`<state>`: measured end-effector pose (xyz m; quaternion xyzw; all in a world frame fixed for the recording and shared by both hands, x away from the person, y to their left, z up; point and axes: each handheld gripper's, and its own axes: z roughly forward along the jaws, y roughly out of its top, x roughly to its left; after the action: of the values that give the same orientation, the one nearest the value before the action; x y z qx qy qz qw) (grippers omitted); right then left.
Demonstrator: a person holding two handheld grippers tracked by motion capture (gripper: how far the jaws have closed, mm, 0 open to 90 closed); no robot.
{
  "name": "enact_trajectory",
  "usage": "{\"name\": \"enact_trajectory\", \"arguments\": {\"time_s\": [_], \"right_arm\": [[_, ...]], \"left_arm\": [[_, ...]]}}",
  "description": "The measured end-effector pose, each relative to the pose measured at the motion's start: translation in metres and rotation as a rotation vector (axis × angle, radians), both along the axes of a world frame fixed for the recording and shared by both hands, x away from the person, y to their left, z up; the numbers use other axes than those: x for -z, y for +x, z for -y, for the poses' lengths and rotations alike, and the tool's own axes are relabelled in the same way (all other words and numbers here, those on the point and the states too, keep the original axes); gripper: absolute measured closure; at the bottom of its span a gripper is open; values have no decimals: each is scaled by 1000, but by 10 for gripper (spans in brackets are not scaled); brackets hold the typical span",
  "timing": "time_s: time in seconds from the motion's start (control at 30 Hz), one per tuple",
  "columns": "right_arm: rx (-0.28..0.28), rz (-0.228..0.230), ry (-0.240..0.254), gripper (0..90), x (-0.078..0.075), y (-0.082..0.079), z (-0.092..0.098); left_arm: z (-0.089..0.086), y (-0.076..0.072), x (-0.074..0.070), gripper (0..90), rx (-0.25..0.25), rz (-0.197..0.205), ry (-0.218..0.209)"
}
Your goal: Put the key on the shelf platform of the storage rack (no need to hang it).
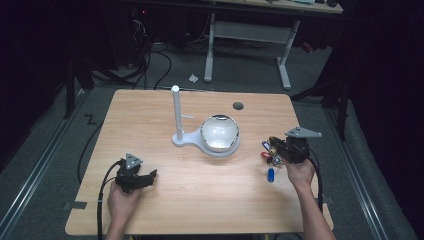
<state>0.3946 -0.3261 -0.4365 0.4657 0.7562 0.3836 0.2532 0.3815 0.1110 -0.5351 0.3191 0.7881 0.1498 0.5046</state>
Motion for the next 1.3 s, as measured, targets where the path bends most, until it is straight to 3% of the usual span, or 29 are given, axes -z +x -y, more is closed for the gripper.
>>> {"name": "enact_trajectory", "arguments": {"time_s": [0.43, 1.1, 1.3], "right_arm": [[-61, 95, 22, 854, -56, -12, -4], [-216, 144, 79, 853, -113, -22, -28], [-257, 143, 99, 853, -123, -21, -36]], "left_arm": [[0, 0, 0, 270, 3, 1, 3], [0, 0, 0, 269, 2, 0, 1], [0, 0, -1, 270, -4, -6, -7]]}}
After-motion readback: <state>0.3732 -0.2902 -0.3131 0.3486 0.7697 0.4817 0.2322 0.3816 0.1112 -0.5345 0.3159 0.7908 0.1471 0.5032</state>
